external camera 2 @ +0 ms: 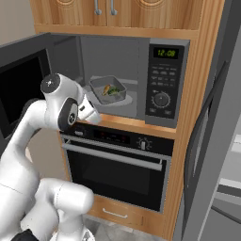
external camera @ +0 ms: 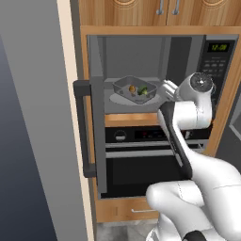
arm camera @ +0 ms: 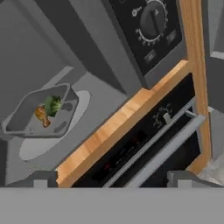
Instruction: Place the tupperware containing the chicken drumstick and broccoli meal in the microwave. Close the microwave door and press the start button to reheat the meal.
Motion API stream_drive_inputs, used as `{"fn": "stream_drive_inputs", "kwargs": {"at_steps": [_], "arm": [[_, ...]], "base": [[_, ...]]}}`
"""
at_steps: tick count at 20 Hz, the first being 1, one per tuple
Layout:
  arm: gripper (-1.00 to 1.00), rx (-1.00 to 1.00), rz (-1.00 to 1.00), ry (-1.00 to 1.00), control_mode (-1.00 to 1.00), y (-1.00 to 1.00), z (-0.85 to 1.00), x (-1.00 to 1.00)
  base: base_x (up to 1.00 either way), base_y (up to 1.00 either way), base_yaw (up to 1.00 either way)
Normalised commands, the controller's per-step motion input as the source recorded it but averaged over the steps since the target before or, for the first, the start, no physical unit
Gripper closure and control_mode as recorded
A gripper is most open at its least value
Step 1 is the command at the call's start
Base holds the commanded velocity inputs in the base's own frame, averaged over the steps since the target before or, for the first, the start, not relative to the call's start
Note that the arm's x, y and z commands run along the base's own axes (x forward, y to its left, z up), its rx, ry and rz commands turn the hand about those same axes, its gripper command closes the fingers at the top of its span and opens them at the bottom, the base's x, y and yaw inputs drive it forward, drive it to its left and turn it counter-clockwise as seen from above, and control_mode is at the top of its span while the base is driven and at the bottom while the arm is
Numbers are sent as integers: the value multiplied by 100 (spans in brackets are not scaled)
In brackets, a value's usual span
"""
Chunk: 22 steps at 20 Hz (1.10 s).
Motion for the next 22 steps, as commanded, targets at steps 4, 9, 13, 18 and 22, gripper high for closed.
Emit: {"fn": "stream_drive_inputs", "kwargs": {"at_steps": [4,9,13,18,22], "arm": [[-100,-46,42,-2,-100,0,45,-100],[-100,-43,35,-6,-100,4,32,-94],[-100,-50,25,0,-100,28,40,-62],[-100,-53,20,0,-100,43,40,-53],[-100,-48,10,-9,-100,56,13,-52]], "base": [[0,0,0],[0,0,0],[0,0,0],[0,0,0],[0,0,0]]}}
